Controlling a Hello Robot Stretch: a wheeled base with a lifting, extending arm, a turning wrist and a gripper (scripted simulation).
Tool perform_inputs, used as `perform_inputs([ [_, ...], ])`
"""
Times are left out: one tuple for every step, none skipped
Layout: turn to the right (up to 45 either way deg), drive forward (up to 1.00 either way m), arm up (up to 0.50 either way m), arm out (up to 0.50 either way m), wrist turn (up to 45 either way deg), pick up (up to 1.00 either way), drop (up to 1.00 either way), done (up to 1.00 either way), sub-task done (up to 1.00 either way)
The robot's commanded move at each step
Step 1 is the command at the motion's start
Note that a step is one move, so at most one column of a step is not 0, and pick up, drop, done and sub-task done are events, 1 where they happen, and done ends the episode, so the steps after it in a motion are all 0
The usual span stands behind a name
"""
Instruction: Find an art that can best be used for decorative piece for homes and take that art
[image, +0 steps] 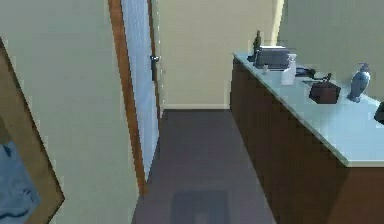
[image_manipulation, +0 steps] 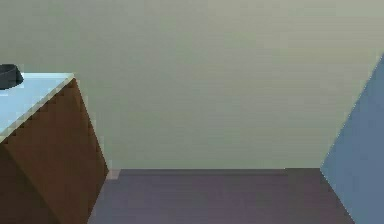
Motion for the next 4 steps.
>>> perform_inputs([
  [3.0, 0.0, 0.0, 0.0, 0.0, 0.0, 0.0, 0.0, 0.0],
  [0.0, 1.0, 0.0, 0.0, 0.0, 0.0, 0.0, 0.0, 0.0],
  [0.0, 0.75, 0.0, 0.0, 0.0, 0.0, 0.0, 0.0, 0.0],
  [-45.0, 0.0, 0.0, 0.0, 0.0, 0.0, 0.0, 0.0, 0.0],
])
